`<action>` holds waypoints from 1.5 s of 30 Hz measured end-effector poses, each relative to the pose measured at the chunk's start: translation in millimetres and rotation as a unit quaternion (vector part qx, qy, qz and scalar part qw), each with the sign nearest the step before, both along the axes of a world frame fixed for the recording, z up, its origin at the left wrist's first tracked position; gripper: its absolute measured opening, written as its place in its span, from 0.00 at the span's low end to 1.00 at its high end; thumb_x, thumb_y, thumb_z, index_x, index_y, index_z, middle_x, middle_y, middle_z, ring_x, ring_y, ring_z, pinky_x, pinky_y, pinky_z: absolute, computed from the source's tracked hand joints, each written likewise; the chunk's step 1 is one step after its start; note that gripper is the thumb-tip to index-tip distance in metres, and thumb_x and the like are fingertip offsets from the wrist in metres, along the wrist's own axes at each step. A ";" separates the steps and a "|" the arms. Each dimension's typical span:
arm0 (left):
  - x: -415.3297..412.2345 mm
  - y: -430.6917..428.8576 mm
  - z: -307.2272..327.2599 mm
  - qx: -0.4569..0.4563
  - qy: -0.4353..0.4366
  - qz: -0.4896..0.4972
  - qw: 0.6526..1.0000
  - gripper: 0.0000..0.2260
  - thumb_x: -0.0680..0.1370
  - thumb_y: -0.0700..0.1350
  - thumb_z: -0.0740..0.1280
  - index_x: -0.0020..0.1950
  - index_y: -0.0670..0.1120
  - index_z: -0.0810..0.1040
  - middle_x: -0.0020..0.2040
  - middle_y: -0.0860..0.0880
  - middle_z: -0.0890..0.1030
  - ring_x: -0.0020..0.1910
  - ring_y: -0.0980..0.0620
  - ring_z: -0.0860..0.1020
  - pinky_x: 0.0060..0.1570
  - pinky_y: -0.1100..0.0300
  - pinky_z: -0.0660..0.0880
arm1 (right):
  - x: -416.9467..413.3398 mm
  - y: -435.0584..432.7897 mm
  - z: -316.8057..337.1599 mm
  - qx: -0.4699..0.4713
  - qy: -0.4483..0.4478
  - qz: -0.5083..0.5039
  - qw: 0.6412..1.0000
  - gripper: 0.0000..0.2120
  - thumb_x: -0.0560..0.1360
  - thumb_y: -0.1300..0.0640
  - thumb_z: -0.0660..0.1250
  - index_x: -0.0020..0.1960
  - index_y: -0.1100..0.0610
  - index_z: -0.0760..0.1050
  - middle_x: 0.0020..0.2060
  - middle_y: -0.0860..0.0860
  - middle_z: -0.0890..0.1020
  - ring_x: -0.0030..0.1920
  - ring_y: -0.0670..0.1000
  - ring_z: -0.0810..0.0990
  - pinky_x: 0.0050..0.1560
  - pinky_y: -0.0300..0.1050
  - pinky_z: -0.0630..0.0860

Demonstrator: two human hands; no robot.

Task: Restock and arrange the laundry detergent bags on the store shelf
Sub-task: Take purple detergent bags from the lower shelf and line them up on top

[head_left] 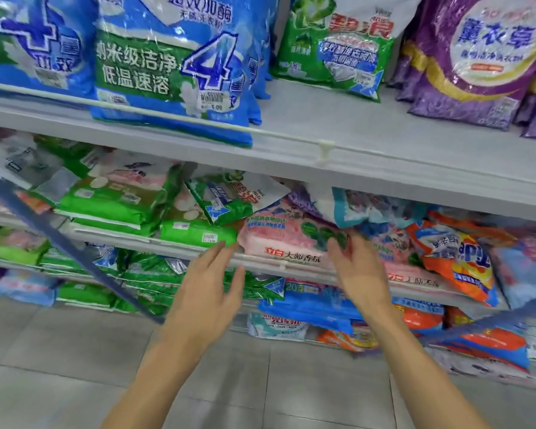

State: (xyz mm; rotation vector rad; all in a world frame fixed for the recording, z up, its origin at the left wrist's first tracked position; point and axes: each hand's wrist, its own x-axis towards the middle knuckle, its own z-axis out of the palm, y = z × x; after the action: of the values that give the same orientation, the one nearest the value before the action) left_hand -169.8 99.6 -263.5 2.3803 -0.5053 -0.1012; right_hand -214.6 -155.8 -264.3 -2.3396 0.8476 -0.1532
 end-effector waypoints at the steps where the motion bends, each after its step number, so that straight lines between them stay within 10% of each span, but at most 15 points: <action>1: 11.7 -12.3 -0.2 -0.006 -0.012 -0.011 1.000 0.19 0.83 0.51 0.62 0.74 0.47 0.73 0.74 0.47 0.73 0.74 0.47 0.69 0.74 0.50 0.66 | 11.1 -8.4 -7.7 -0.001 0.003 -0.018 1.000 0.19 0.81 0.45 0.62 0.63 0.58 0.74 0.55 0.58 0.81 0.56 0.61 0.79 0.52 0.51 0.75; 7: 78.5 -87.3 -13.2 -0.037 -0.014 -0.044 0.998 0.18 0.82 0.47 0.64 0.73 0.47 0.74 0.52 0.43 0.81 0.44 0.48 0.79 0.47 0.59 0.76 | 51.9 -33.9 -26.0 0.152 -0.076 -0.120 0.978 0.11 0.80 0.57 0.64 0.61 0.60 0.76 0.51 0.57 0.83 0.43 0.55 0.78 0.43 0.47 0.69; 10: 105.3 -128.1 -22.9 -0.064 -0.029 -0.087 0.994 0.19 0.81 0.43 0.62 0.73 0.48 0.73 0.58 0.43 0.81 0.53 0.45 0.81 0.55 0.52 0.79 | 65.7 -38.7 -24.5 0.253 -0.121 -0.183 0.942 0.08 0.83 0.62 0.58 0.53 0.69 0.71 0.32 0.56 0.77 0.30 0.56 0.72 0.30 0.56 0.66; 13: 126.7 -163.7 -36.2 -0.040 -0.023 -0.081 0.996 0.18 0.82 0.40 0.59 0.71 0.45 0.73 0.59 0.41 0.81 0.54 0.38 0.80 0.54 0.45 0.79 | 74.0 -47.4 -35.4 0.322 -0.152 -0.239 0.903 0.12 0.81 0.69 0.53 0.49 0.66 0.75 0.22 0.55 0.77 0.21 0.55 0.75 0.22 0.43 0.67; 19: 134.0 -184.6 -43.0 -0.097 -0.001 0.011 0.995 0.11 0.83 0.40 0.59 0.60 0.41 0.79 0.53 0.40 0.84 0.51 0.39 0.81 0.49 0.52 0.76 | 81.1 -74.6 -40.2 0.480 -0.180 -0.286 0.810 0.08 0.77 0.68 0.67 0.54 0.62 0.80 0.44 0.61 0.86 0.44 0.58 0.86 0.47 0.51 0.84; 24: 130.5 -182.2 -21.1 -0.266 0.130 0.132 0.946 0.11 0.77 0.42 0.72 0.58 0.43 0.84 0.50 0.47 0.84 0.50 0.48 0.81 0.51 0.63 0.73 | 62.6 -69.4 -18.9 0.561 -0.184 -0.254 0.766 0.15 0.78 0.78 0.57 0.48 0.62 0.77 0.44 0.57 0.80 0.45 0.53 0.78 0.27 0.35 0.77; 28: 124.8 -170.5 -13.5 -0.291 0.259 0.165 0.906 0.05 0.72 0.42 0.76 0.45 0.47 0.82 0.47 0.47 0.84 0.50 0.44 0.83 0.57 0.49 0.80 | 31.0 -60.4 -13.6 0.594 -0.183 -0.199 0.758 0.18 0.75 0.79 0.57 0.56 0.65 0.79 0.49 0.58 0.84 0.50 0.62 0.86 0.26 0.35 0.73; 35: 105.3 -147.3 18.6 -0.301 0.467 0.095 0.826 0.05 0.76 0.35 0.72 0.51 0.42 0.82 0.38 0.47 0.85 0.36 0.52 0.78 0.30 0.64 0.79 | -2.4 -52.2 6.9 0.663 -0.223 -0.201 0.686 0.17 0.62 0.74 0.63 0.47 0.63 0.78 0.44 0.57 0.83 0.37 0.54 0.83 0.24 0.35 0.69; 40: 90.4 -120.4 35.8 -0.246 0.548 0.043 0.799 0.04 0.76 0.34 0.70 0.43 0.41 0.80 0.34 0.47 0.82 0.29 0.55 0.77 0.27 0.67 0.73 | -27.5 -45.7 11.5 0.672 -0.185 -0.135 0.704 0.15 0.65 0.73 0.61 0.39 0.65 0.86 0.41 0.56 0.85 0.36 0.52 0.82 0.28 0.38 0.78; 45: 71.0 -100.2 39.2 -0.239 0.605 0.053 0.758 0.07 0.68 0.32 0.66 0.38 0.43 0.75 0.37 0.45 0.78 0.34 0.49 0.75 0.36 0.57 0.76 | -50.7 -31.3 8.0 0.676 -0.126 -0.079 0.722 0.30 0.52 0.70 0.76 0.55 0.61 0.84 0.57 0.61 0.84 0.52 0.60 0.85 0.50 0.51 0.81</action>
State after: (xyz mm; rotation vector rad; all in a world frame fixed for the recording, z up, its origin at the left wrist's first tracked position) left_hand -98.7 -0.6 -224.3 1.3874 0.2347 -1.2036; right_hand -265.3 -187.0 -256.3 -0.8249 0.6317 0.0799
